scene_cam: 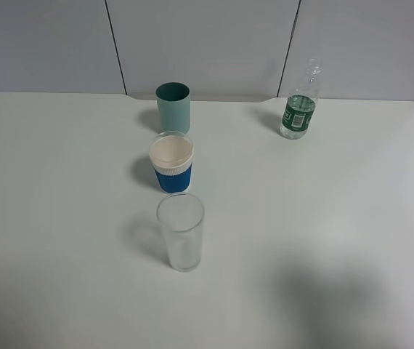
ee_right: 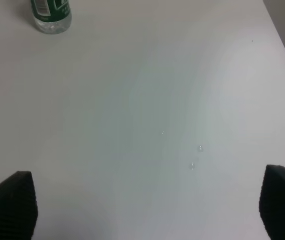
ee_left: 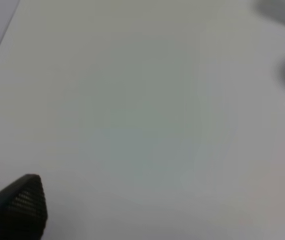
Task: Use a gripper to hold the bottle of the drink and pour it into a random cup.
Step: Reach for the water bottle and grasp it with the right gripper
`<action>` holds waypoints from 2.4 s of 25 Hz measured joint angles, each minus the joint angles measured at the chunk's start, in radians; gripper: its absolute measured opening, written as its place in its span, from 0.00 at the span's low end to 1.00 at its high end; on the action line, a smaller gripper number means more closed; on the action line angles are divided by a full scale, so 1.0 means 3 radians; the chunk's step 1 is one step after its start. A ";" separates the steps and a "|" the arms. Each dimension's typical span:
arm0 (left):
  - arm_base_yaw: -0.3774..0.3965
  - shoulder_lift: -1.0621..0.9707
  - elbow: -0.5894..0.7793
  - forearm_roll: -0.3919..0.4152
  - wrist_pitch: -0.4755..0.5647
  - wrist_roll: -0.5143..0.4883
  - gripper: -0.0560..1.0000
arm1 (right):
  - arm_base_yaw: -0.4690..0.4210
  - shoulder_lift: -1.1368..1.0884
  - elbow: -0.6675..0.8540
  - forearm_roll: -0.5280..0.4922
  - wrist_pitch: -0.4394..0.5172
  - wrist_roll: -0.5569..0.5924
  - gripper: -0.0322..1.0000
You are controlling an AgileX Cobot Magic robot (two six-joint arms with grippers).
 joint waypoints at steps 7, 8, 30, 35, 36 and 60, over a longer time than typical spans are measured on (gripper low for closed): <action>0.0000 0.0000 0.0000 0.0000 0.0000 0.0000 0.98 | 0.0000 0.0000 0.0000 0.0000 0.0000 0.0000 0.88; 0.0000 0.0000 0.0000 0.0000 0.0000 0.0000 0.98 | 0.0000 0.0000 0.0000 0.0000 0.0000 0.0000 0.88; 0.0000 0.0000 0.0000 0.0000 0.0000 0.0000 0.98 | 0.0000 0.0000 0.0000 0.0000 0.0000 0.0000 0.88; 0.0000 0.0000 0.0000 0.0000 0.0000 0.0000 0.98 | 0.0000 0.0000 0.0000 0.0000 0.0000 0.0000 0.88; 0.0000 0.0000 0.0000 0.0000 0.0000 0.0000 0.98 | 0.0000 0.0000 0.0000 0.0000 0.0000 0.0000 0.88; 0.0000 0.0000 0.0000 0.0000 0.0000 0.0000 0.98 | 0.0000 0.0000 0.0000 0.0000 0.0000 0.0000 0.88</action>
